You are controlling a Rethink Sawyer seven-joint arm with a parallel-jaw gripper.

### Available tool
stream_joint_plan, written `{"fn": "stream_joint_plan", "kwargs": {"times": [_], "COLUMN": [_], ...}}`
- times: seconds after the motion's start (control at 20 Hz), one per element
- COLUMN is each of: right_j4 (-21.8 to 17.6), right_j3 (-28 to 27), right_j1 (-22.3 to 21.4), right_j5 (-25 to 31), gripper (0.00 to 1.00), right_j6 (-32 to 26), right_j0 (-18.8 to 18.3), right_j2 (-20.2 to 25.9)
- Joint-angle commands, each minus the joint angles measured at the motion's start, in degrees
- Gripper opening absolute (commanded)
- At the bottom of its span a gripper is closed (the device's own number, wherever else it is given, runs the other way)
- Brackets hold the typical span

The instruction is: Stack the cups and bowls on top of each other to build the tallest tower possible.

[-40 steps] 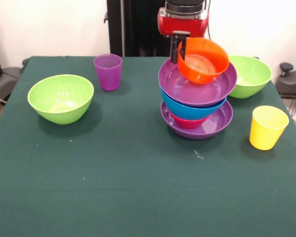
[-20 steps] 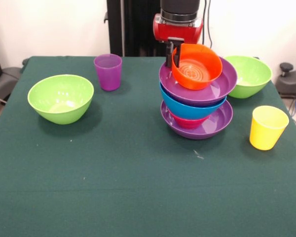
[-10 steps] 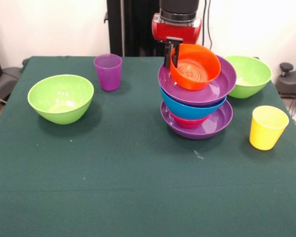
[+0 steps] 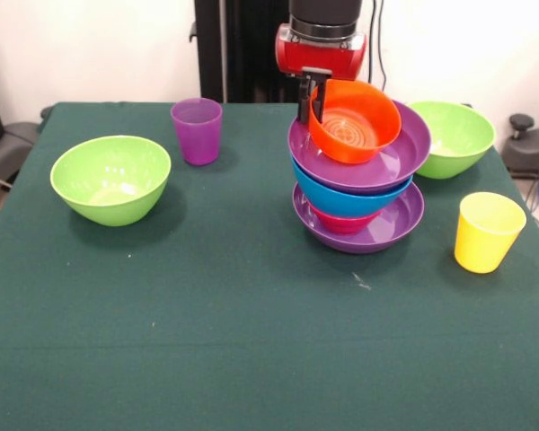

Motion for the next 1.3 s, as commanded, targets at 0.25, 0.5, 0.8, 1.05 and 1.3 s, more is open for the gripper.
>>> {"fn": "stream_joint_plan", "kwargs": {"times": [0.25, 0.5, 0.8, 1.05, 1.3], "right_j4": [3.2, 4.1, 6.0, 6.2, 6.1], "right_j3": [-3.0, -4.5, -5.9, -6.9, -8.0], "right_j1": [-0.1, -1.1, -0.9, -0.6, 0.9], "right_j5": [0.0, 2.3, 5.0, 5.3, 4.4], "gripper": [0.00, 0.00, 0.00, 0.00, 0.00], "right_j6": [4.8, 4.1, 3.7, 3.9, 4.1], "right_j0": [0.1, 0.6, 0.9, 2.0, 2.9], "right_j2": [3.0, 2.8, 3.2, 2.3, 1.4]}}
